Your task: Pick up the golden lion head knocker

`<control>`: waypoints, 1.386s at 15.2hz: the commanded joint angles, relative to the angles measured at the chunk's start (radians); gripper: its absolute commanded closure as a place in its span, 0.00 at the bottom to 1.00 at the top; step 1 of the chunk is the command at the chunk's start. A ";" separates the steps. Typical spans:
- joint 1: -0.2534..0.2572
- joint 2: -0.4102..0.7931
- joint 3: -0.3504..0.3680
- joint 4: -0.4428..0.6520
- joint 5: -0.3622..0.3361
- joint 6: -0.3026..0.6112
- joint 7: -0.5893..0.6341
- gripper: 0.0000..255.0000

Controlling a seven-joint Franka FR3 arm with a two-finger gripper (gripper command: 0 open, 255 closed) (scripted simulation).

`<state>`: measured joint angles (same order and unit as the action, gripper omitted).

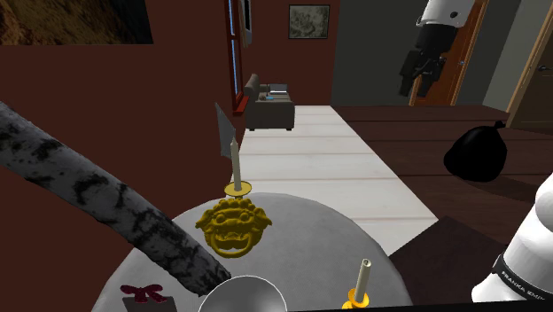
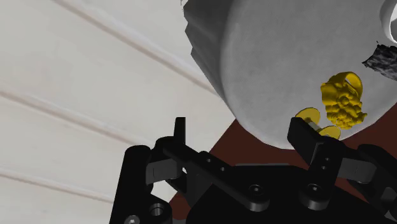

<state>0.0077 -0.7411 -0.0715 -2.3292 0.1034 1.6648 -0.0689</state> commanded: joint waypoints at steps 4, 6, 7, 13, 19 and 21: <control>0.032 0.037 -0.006 -0.058 0.051 0.092 -0.032 0.00; 0.056 0.068 -0.009 -0.090 0.087 0.153 -0.057 0.00; 0.069 0.086 -0.011 -0.105 0.106 0.183 -0.071 0.00; 0.157 0.213 -0.019 -0.163 0.237 0.359 -0.170 0.00; 0.261 0.374 -0.025 -0.169 0.405 0.509 -0.306 0.00; 0.297 0.433 -0.026 -0.159 0.470 0.549 -0.359 0.00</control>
<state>0.2842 -0.3320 -0.1012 -2.4908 0.5380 2.1930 -0.4064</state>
